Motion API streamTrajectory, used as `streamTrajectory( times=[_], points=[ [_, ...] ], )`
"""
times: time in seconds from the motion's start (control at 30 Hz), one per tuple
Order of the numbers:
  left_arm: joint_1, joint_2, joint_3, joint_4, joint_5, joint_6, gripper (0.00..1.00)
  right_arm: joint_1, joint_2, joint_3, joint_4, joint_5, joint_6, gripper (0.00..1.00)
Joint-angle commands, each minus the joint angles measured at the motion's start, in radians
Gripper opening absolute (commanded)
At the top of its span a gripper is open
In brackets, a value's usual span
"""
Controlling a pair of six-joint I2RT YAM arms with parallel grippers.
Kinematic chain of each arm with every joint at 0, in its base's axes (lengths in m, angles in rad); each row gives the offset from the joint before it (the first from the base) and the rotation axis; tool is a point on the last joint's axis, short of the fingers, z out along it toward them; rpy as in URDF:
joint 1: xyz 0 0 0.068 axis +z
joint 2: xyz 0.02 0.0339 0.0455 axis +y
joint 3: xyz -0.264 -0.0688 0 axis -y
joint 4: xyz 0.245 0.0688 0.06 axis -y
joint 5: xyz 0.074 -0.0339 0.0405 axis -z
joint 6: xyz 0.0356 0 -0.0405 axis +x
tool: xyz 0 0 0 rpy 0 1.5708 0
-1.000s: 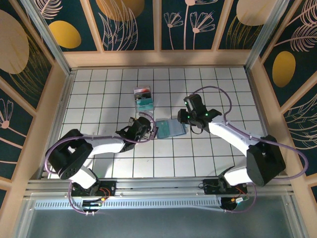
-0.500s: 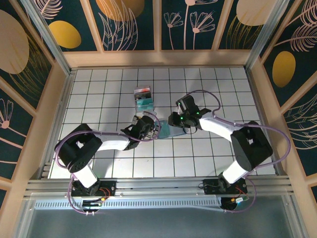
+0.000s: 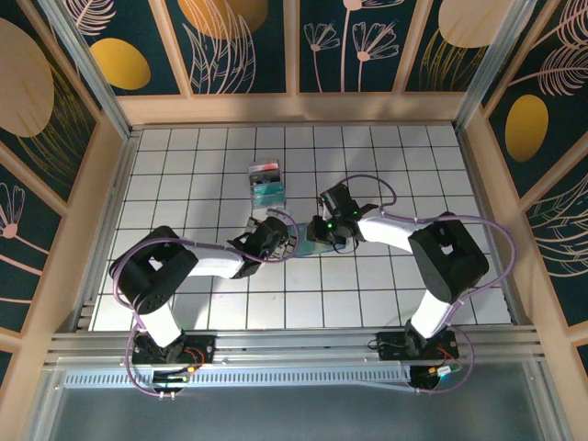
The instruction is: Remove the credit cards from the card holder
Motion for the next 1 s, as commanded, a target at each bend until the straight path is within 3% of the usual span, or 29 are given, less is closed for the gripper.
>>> streamTrajectory(
  times=[0.0, 0.47, 0.97],
  points=[
    [-0.001, 0.021, -0.006, 0.017, -0.020, -0.005, 0.99, 0.003, 0.023, 0.028, 0.000, -0.007, 0.007, 0.23],
    [-0.002, 0.029, -0.016, -0.004, -0.032, -0.008, 0.99, -0.001, 0.052, 0.016, 0.032, -0.049, 0.001, 0.27],
    [-0.001, 0.043, -0.011, -0.020, -0.023, -0.009, 0.99, -0.064, 0.031, -0.093, 0.243, -0.285, 0.031, 0.29]
  ],
)
